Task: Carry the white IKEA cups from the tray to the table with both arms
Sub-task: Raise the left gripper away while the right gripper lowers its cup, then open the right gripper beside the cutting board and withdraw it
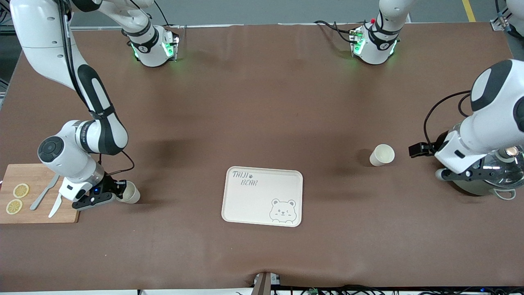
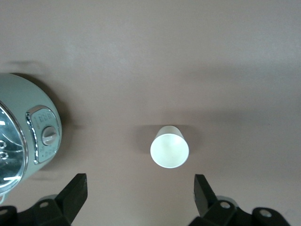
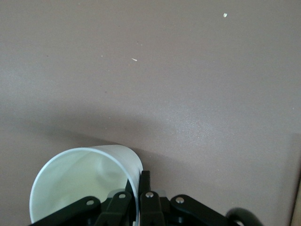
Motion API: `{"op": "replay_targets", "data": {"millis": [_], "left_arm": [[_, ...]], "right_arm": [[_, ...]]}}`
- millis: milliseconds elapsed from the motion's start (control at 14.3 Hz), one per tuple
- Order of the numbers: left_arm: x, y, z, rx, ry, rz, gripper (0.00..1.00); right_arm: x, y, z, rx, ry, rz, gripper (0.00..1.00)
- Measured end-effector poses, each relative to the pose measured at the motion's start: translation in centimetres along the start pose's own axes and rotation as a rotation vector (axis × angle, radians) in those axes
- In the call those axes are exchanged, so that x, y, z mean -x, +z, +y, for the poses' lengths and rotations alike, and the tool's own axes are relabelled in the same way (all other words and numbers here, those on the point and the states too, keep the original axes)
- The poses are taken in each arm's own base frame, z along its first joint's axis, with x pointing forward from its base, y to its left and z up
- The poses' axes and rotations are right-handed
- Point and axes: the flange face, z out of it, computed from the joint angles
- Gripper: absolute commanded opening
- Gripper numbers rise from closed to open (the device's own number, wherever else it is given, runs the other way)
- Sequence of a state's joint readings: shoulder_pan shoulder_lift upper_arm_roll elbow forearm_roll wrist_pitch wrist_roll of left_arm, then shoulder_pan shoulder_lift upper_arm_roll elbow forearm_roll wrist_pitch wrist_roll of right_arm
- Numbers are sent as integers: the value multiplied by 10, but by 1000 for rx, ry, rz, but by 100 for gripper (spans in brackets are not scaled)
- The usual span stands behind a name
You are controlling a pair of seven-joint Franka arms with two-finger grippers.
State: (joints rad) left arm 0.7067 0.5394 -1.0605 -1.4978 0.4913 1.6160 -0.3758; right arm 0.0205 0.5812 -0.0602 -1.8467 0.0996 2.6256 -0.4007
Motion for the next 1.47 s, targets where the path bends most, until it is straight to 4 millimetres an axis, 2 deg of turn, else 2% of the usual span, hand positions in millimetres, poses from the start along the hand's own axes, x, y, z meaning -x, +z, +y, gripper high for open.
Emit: {"op": "replay_targets", "data": {"millis": [140, 280, 350, 560, 630, 840, 1189, 1329, 1469], "left_arm": [[-9, -9, 10, -1, 14, -23, 100], [-13, -15, 11, 5, 23, -32, 100], [-14, -17, 8, 9, 22, -34, 100], [-11, -31, -6, 23, 16, -33, 100], [-8, -38, -10, 28, 17, -27, 100], [8, -74, -22, 49, 4, 19, 100], [54, -137, -18, 99, -1, 59, 100], [69, -152, -14, 92, 27, 61, 100], [80, -164, -10, 74, 66, 70, 100]], "right_arm": [[0, 1, 0, 1, 0, 2, 0], [0, 2, 0, 4, 0, 8, 1], [0, 2, 0, 4, 0, 8, 16], [0, 3, 0, 5, 0, 11, 87], [0, 2, 0, 6, 0, 12, 100], [-1, 2, 1, 6, 0, 13, 100], [-4, -5, 2, -6, 1, -12, 100], [-13, -24, 7, -29, 4, -57, 100], [-24, -58, 14, -55, 8, -98, 100]]}}
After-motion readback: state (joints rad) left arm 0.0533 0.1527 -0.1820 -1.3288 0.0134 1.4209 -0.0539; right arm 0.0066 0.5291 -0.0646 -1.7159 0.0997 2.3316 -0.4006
